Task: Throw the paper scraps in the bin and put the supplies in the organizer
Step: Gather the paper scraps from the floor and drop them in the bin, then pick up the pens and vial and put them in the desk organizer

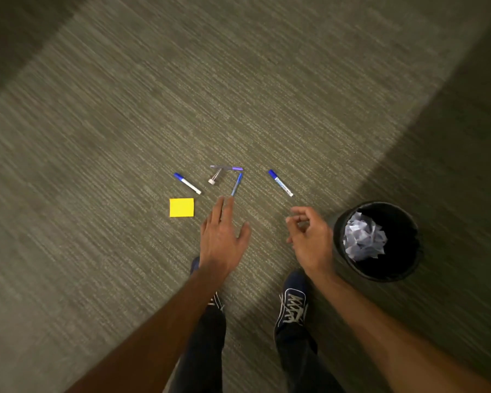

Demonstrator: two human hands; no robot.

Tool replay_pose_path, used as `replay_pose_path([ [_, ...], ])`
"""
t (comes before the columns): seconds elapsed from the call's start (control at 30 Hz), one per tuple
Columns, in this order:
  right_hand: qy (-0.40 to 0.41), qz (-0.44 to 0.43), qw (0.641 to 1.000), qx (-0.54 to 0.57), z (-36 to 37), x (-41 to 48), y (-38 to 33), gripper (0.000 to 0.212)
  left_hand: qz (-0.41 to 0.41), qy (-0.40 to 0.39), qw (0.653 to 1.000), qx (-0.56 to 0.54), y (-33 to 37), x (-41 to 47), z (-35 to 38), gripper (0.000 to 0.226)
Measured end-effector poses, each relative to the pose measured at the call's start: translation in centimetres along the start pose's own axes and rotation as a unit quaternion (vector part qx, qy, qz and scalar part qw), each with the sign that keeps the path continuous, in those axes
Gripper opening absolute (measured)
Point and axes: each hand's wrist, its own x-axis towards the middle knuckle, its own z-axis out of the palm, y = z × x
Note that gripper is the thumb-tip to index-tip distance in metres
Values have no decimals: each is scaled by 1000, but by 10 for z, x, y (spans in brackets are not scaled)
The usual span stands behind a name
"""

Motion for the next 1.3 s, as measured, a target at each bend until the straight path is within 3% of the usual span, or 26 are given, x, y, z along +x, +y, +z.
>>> replay_pose_path([
  [0.33,-18,23,998,-51,123,28,-8,22,-22,-12,1000,-9,-116,44,-9,74],
  [0.83,-10,68,987,-143,285,156,94,33,-74,-35,997,0,-284,150,93,90],
  [1.17,28,97,980,-169,348,217,140,36,-60,-12,998,-4,-322,201,140,86],
  [1.3,39,109,971,-211,354,222,141,22,-44,-12,999,-24,-319,201,141,83],
])
